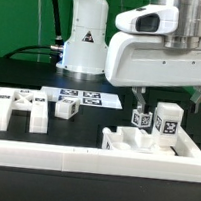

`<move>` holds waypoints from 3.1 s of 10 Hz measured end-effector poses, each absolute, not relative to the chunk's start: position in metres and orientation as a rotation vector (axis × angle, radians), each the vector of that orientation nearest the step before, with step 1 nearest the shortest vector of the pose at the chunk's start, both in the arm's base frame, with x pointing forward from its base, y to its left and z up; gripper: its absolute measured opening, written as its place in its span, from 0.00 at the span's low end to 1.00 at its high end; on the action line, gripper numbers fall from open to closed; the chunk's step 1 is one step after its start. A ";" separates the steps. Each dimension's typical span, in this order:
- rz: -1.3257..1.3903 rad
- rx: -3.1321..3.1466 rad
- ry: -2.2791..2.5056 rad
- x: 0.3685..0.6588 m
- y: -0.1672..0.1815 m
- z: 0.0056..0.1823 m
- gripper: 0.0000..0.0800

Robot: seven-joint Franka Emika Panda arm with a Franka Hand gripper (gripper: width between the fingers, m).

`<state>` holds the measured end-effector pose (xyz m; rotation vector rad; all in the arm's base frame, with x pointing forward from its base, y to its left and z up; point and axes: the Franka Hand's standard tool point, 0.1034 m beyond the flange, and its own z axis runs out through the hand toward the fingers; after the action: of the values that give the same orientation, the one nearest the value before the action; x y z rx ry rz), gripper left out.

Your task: Assemble chair

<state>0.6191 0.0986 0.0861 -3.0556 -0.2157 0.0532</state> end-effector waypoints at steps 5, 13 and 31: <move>0.009 -3.057 -0.222 0.629 0.097 0.088 0.65; 0.005 -3.055 0.243 0.628 0.100 0.087 0.36; 0.054 -2.233 2.045 0.632 0.123 0.086 0.36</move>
Offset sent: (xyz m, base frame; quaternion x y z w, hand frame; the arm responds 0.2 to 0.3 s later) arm 0.0049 -0.0013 0.0025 -0.0045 0.0154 -0.0187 0.9997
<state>0.6317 0.1227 0.0864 -2.2331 2.0446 0.0539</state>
